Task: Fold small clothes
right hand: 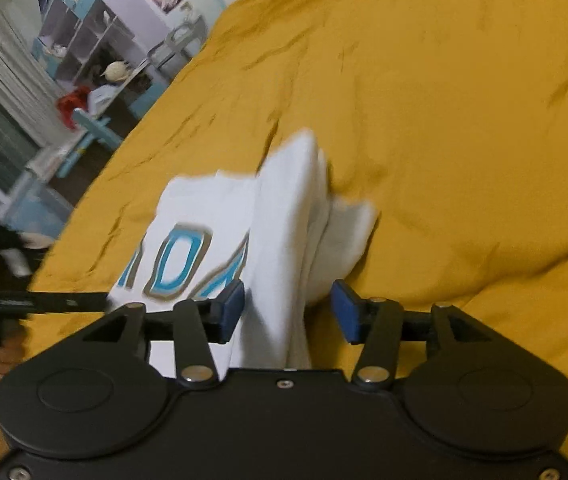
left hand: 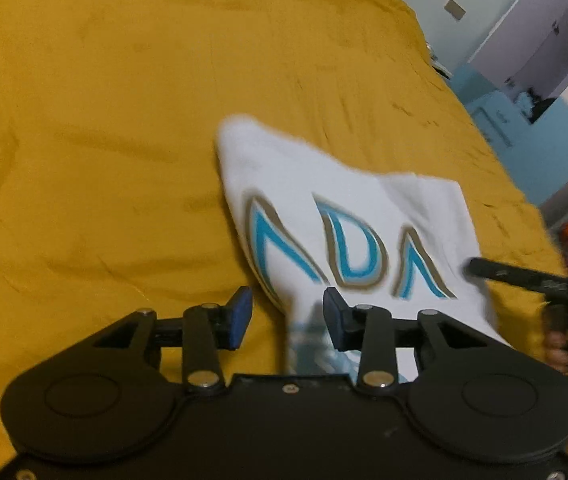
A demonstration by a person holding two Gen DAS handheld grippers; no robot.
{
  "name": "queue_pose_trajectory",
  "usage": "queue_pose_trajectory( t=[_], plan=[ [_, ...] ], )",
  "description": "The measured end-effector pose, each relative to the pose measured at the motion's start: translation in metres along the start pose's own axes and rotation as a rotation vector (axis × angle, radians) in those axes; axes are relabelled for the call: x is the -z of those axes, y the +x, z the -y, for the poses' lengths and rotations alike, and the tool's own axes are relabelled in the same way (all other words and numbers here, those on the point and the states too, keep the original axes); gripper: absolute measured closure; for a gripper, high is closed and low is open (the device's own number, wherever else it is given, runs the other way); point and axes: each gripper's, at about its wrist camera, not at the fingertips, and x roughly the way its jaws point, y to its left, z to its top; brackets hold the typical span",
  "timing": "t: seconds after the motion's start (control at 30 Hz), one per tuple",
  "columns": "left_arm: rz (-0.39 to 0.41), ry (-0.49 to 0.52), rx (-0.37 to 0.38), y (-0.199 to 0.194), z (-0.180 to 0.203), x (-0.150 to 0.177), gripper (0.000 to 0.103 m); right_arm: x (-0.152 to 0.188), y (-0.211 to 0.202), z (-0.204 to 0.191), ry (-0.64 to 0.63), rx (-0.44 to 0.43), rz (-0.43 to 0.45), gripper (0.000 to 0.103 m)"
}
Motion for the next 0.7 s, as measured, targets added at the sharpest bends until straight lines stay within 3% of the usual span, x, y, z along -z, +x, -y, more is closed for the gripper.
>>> queue_pose_trajectory(
  t=[0.13, 0.27, 0.53, 0.7],
  plan=[
    [0.099, 0.076, -0.042, -0.017, 0.016, -0.015, 0.065, -0.013, -0.022, -0.03, -0.131, 0.049, 0.116, 0.069],
    [0.146, 0.081, -0.035, 0.0, 0.029, -0.03, 0.065, -0.028, -0.013, -0.048, -0.163, 0.03, 0.143, 0.073],
    [0.062, 0.031, -0.088, 0.063, 0.016, -0.033, 0.066, -0.032, 0.043, -0.026, -0.125, 0.163, 0.084, 0.076],
    [0.02, 0.007, -0.096, 0.088, 0.006, -0.026, 0.063, -0.026, 0.057, 0.0, -0.075, 0.189, 0.059, 0.078]
  ],
)
